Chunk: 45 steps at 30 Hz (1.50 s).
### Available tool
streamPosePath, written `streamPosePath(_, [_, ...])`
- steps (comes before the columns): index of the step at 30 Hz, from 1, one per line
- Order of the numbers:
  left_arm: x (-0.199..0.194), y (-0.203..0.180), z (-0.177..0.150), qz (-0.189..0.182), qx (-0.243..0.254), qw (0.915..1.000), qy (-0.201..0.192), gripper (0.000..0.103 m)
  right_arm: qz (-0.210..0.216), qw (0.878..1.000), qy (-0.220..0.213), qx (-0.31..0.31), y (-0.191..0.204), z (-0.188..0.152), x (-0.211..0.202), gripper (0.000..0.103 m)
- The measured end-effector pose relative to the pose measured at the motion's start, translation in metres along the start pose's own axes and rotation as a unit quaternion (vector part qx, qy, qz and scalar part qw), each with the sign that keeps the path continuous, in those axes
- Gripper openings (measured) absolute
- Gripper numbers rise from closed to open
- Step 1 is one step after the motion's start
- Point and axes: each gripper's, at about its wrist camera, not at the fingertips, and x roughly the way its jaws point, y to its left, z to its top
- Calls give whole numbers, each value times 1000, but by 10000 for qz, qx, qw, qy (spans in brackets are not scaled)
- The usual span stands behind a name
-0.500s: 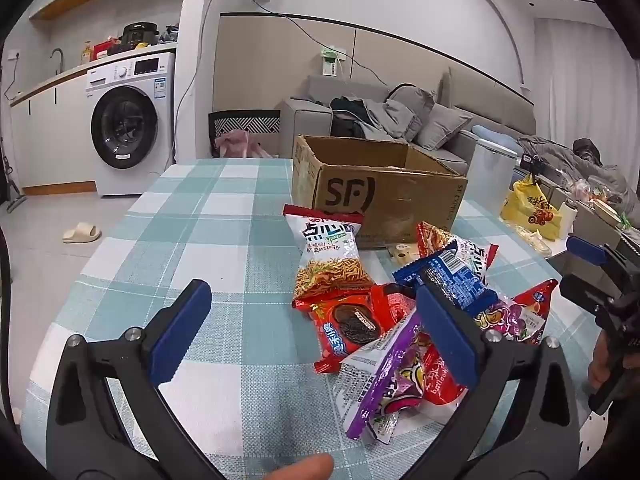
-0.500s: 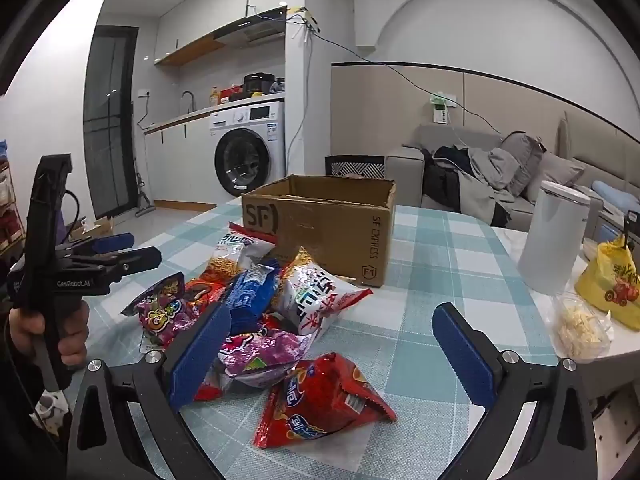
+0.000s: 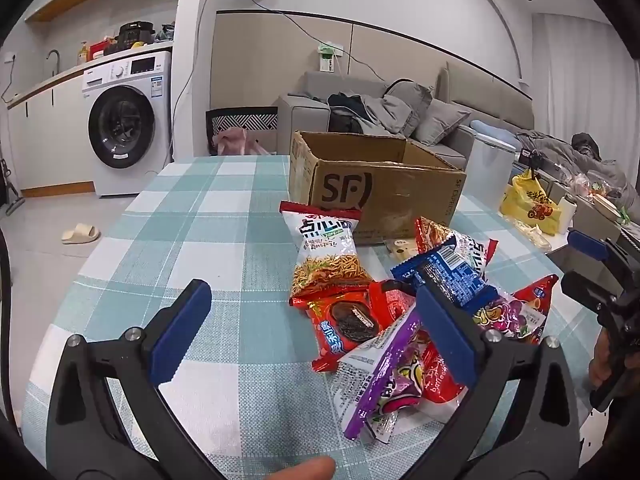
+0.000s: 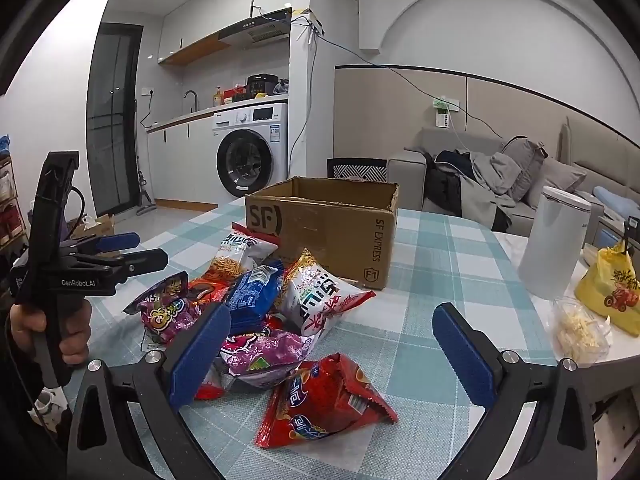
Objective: Organize snacks
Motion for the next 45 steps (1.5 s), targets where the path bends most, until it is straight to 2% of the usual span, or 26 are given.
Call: streamPosePath(45, [-3,-3,0,5,52,10000,-27,102,5,10000,-18,11,0,-1,1,103])
